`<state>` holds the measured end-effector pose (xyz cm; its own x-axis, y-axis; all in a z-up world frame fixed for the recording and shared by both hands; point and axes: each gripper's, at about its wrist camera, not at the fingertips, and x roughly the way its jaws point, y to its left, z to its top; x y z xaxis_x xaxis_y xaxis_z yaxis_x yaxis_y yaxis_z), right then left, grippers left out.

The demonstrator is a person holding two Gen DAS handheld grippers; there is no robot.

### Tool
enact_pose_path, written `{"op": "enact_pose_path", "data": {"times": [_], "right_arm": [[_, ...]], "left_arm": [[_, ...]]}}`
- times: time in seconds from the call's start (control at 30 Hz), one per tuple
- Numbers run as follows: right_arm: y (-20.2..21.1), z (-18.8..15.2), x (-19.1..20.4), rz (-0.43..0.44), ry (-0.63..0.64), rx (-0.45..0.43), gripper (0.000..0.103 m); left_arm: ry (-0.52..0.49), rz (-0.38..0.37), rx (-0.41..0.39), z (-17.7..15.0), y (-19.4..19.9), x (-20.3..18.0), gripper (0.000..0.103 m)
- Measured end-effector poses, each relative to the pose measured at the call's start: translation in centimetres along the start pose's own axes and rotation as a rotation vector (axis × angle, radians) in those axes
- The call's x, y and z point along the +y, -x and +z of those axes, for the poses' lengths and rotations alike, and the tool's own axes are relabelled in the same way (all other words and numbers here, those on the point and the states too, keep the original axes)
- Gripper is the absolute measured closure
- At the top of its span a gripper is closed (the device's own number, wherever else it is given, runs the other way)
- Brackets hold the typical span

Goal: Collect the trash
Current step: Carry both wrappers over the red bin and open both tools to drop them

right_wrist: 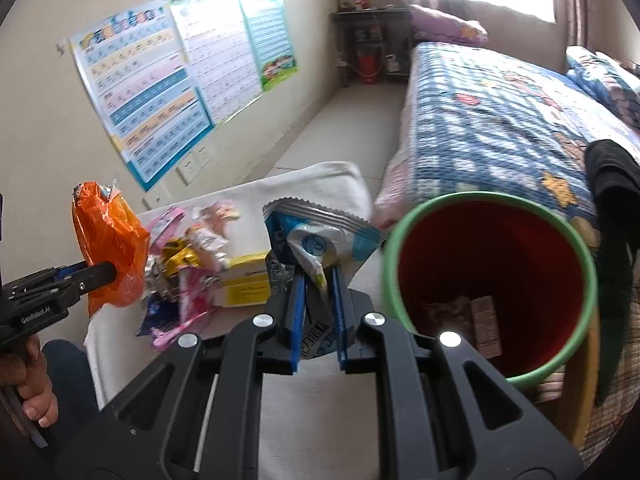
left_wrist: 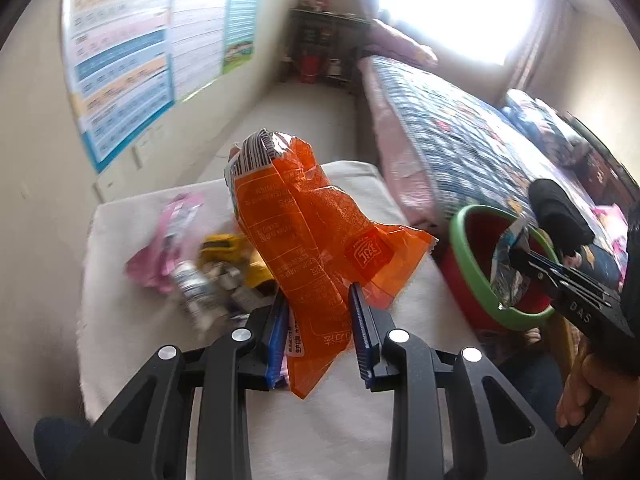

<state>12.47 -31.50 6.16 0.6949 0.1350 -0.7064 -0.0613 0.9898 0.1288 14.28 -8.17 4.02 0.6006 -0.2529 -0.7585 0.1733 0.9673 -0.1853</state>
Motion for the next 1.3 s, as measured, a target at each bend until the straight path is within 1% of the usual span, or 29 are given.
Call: {"op": "enact_pose_path", "data": {"times": [0.33,0.7,1.0,1.3], "right_arm": [[2.2,1.0,-6.4,-0.099,-0.063,-0.043,0.090],[3.6,0.8,-12.6,-0.163,-0.136,-0.054,0.090],[4.1,0.7,-16.0,-0.187,-0.173,-0.055,0.090],[3.2,0.5,-18.3,-0.179,-0.215,-0.047,0.090]], "left_arm": [[-0.127,-0.090,0.020,2.1,-2.3,-7.9,0.076],[-0.233,-0.168,0.056,3.0,-4.7,-15.9,0.076],[-0.291,-0.202,0.078,3.1,-6.4,-20.2,0.076],[-0.332,-0.210,0.123,2.2,-8.2,-22.5,0.076]]}}
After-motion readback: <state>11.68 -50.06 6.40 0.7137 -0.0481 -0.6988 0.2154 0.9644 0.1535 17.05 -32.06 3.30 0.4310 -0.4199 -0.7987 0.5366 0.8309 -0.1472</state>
